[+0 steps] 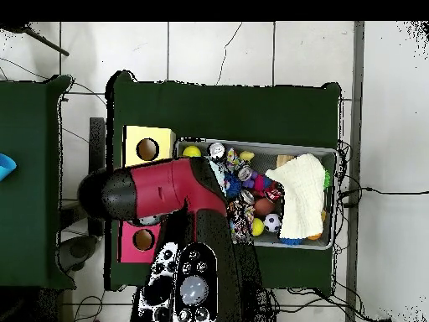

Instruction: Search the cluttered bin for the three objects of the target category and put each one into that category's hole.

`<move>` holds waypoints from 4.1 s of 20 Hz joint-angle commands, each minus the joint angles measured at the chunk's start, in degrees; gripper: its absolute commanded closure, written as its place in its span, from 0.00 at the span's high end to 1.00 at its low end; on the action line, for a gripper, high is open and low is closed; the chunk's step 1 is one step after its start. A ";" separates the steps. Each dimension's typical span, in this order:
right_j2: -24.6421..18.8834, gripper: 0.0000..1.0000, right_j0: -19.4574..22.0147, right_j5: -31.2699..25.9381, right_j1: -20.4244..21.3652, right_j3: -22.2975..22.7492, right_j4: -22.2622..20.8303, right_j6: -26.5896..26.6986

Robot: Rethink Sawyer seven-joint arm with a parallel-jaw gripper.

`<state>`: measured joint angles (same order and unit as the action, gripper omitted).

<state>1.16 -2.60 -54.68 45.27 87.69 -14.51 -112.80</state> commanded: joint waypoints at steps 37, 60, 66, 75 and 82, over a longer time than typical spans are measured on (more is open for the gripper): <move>3.53 0.00 -7.68 -5.27 -4.35 -1.70 10.14 -12.80; 4.04 0.00 -7.88 -1.52 -6.18 -0.32 14.35 -11.99; 4.04 0.00 -7.40 0.04 -6.12 0.64 13.90 -10.80; 4.23 0.00 -6.94 2.51 -6.52 1.55 13.23 -10.12; 4.16 0.00 -6.94 3.96 -6.83 2.32 13.66 -9.97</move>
<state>6.19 -11.26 -54.74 41.17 83.97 -1.59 -112.80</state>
